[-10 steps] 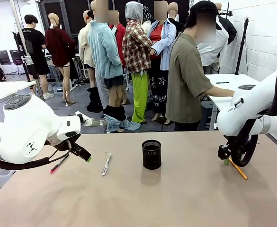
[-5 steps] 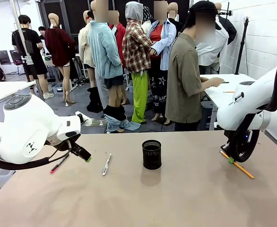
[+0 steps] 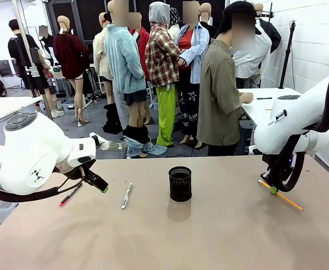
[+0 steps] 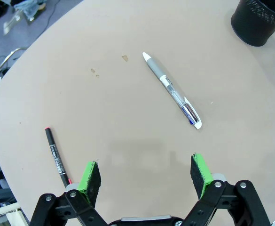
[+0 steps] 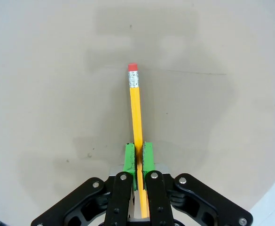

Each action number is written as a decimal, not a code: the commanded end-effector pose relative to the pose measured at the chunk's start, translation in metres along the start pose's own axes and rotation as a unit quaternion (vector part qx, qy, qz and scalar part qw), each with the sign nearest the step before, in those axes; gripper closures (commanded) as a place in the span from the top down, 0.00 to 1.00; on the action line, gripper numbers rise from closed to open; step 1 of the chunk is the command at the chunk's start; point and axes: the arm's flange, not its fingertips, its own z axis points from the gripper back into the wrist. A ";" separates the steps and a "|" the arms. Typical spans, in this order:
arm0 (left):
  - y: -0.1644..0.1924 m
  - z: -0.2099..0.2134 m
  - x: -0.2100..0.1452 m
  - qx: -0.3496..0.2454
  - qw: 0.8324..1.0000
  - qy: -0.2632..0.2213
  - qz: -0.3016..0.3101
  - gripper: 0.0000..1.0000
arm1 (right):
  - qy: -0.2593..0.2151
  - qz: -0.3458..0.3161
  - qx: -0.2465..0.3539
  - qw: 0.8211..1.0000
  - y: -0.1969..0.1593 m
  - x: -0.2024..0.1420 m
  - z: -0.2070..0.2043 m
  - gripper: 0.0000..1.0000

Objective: Place the pens into the pen holder.
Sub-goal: Pick up a writing instrument from the table and place it into the Pen holder.

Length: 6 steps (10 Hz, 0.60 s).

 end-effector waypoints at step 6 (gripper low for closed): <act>0.002 0.000 -0.001 0.000 1.000 0.000 0.002 1.00 | -0.306 0.331 0.142 0.881 0.067 -0.024 0.120 0.00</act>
